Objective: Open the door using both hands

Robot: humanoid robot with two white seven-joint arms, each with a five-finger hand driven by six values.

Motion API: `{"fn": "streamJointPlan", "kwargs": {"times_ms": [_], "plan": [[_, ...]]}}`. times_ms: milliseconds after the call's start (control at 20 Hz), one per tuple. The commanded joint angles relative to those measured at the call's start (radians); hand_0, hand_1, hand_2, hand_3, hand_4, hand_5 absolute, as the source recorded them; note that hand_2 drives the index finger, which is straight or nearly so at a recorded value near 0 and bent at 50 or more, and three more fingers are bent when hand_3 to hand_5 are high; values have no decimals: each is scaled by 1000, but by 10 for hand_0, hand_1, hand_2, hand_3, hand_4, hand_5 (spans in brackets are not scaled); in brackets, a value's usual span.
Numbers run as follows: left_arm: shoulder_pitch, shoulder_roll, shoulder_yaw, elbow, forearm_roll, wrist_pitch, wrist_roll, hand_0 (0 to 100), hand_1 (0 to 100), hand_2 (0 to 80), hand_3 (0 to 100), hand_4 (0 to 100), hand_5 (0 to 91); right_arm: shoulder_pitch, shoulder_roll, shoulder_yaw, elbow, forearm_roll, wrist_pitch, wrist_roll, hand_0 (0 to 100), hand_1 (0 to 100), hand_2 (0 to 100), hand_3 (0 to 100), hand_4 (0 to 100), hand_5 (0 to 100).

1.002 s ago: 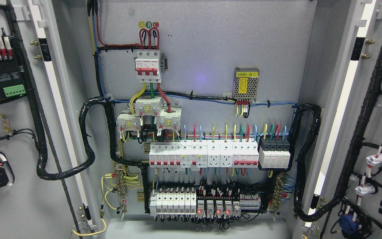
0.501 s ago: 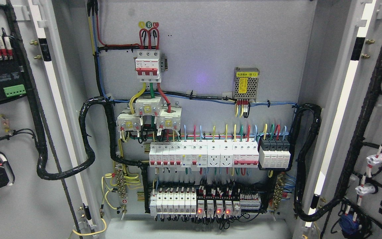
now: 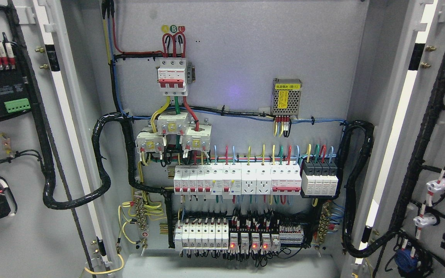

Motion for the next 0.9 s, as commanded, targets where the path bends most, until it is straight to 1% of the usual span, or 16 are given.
{"fn": "streamJointPlan", "kwargs": {"times_ms": [0, 100, 251, 301, 501, 651, 752, 852], "plan": [[-9, -96, -3, 198, -2, 54, -8, 0, 0, 0, 0, 0, 0, -46, 88, 4, 503, 183, 139, -124, 0, 0, 0, 0, 0, 0], [-9, -119, -5, 184, -2, 53, -5, 0, 0, 0, 0, 0, 0, -48, 88, 4, 504, 215, 166, -130, 0, 0, 0, 0, 0, 0], [-9, -133, -6, 176, -2, 45, 0, 0, 0, 0, 0, 0, 0, -49, 88, 4, 500, 241, 247, -132, 0, 0, 0, 0, 0, 0], [-9, -139, -5, 173, -2, 43, 0, 0, 0, 0, 0, 0, 0, -49, 88, 4, 497, 241, 253, -133, 0, 0, 0, 0, 0, 0], [-9, -137, 1, 171, 6, 24, -4, 0, 0, 0, 0, 0, 0, -49, 83, 4, 494, 241, 285, -176, 0, 0, 0, 0, 0, 0], [-9, -140, 0, 171, 6, 20, -6, 0, 0, 0, 0, 0, 0, -49, 83, 4, 492, 243, 307, -187, 0, 0, 0, 0, 0, 0], [-9, -149, 1, 171, 7, 20, -8, 0, 0, 0, 0, 0, 0, -49, 83, 6, 492, 243, 318, -207, 0, 0, 0, 0, 0, 0], [-7, -166, 1, 173, 7, 20, -8, 0, 0, 0, 0, 0, 0, -49, 85, 6, 487, 243, 321, -239, 0, 0, 0, 0, 0, 0]]}}
